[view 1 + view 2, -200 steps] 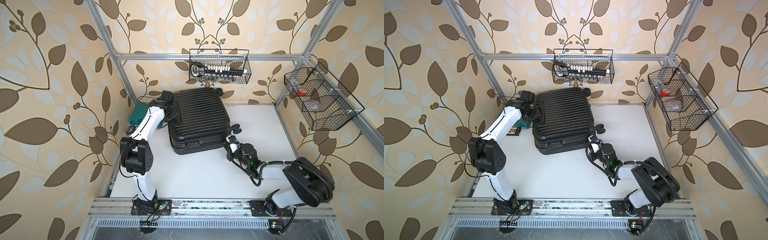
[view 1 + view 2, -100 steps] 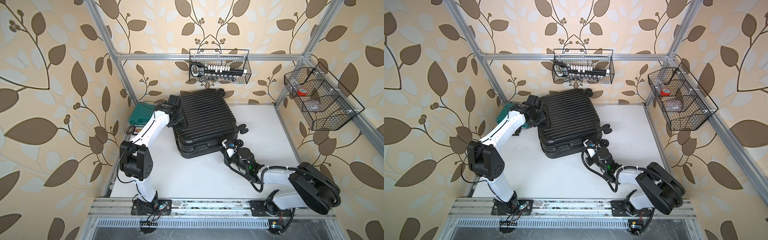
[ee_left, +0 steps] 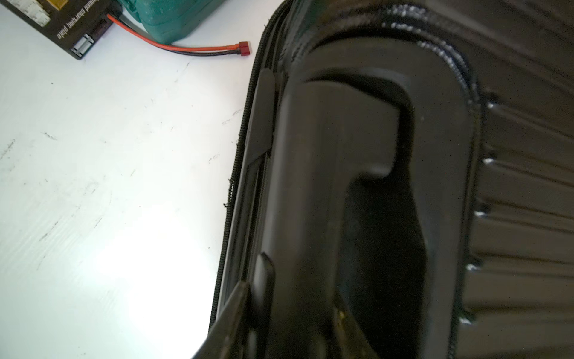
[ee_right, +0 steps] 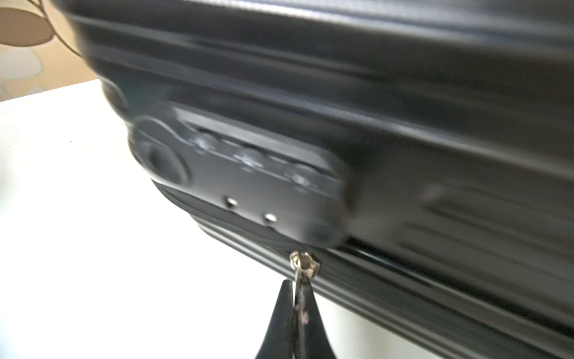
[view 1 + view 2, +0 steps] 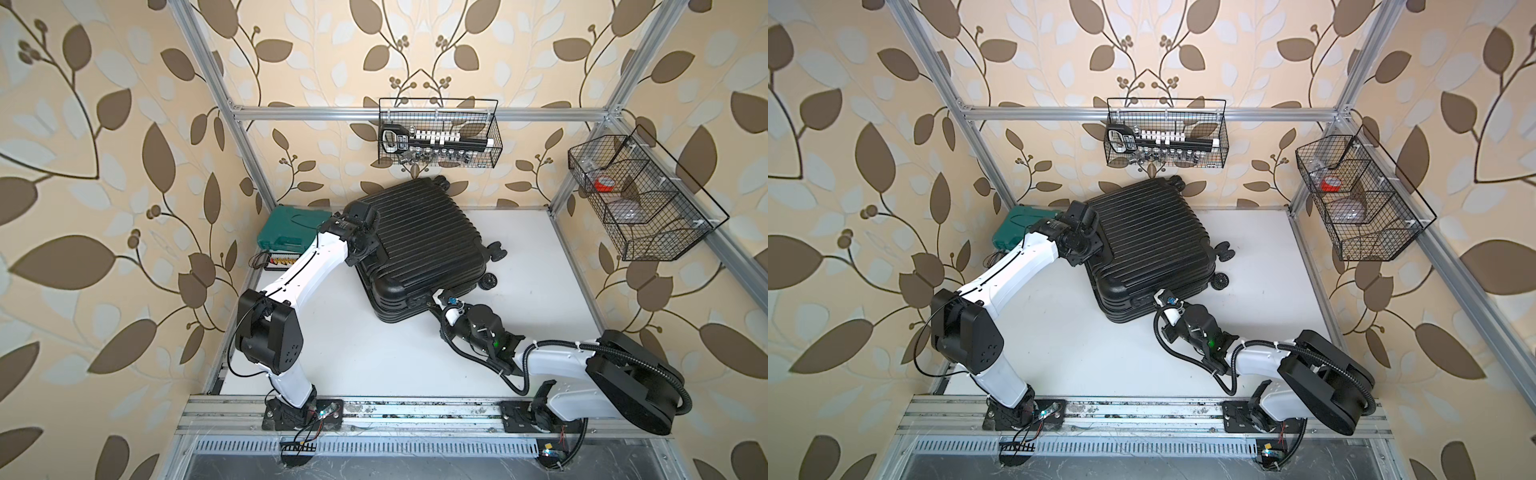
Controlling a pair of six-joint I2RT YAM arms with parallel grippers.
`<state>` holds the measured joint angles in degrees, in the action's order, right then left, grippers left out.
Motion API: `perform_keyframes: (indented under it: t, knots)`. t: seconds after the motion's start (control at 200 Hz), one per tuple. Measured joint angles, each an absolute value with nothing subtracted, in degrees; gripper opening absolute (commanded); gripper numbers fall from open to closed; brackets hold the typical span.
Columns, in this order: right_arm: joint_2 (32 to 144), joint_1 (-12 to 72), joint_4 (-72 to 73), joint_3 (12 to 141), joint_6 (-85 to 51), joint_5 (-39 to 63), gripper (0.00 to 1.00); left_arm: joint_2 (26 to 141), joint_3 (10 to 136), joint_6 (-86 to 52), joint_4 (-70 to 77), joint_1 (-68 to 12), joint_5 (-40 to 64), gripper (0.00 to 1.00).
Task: Close the suitcase zippers
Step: Zip the zipper on the suitcase.
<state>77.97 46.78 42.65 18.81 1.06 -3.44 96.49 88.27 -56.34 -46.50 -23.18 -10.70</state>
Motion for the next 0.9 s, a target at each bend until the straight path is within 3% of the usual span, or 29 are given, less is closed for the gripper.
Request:
perform_keyframes:
  t: [0.58,0.64,0.785,0.9]
  knots:
    - [82.8,58.2,42.1,23.5,0.6,-10.2,0.0,96.2,87.8,-61.6,-47.0,-27.6,-17.0,0.16]
    - [83.0,58.6,41.9,23.8,0.6,-10.2,0.0,96.0,87.5,-61.8,-46.9,-27.8,-17.2,0.27]
    - [83.0,59.2,41.9,23.8,0.4,-10.7,0.0,95.2,86.0,-63.8,-44.1,-28.1,-17.5,0.74]
    - [82.1,59.7,42.2,23.2,0.0,-11.7,0.0,93.4,84.1,-62.1,-42.0,-28.2,-19.1,0.87]
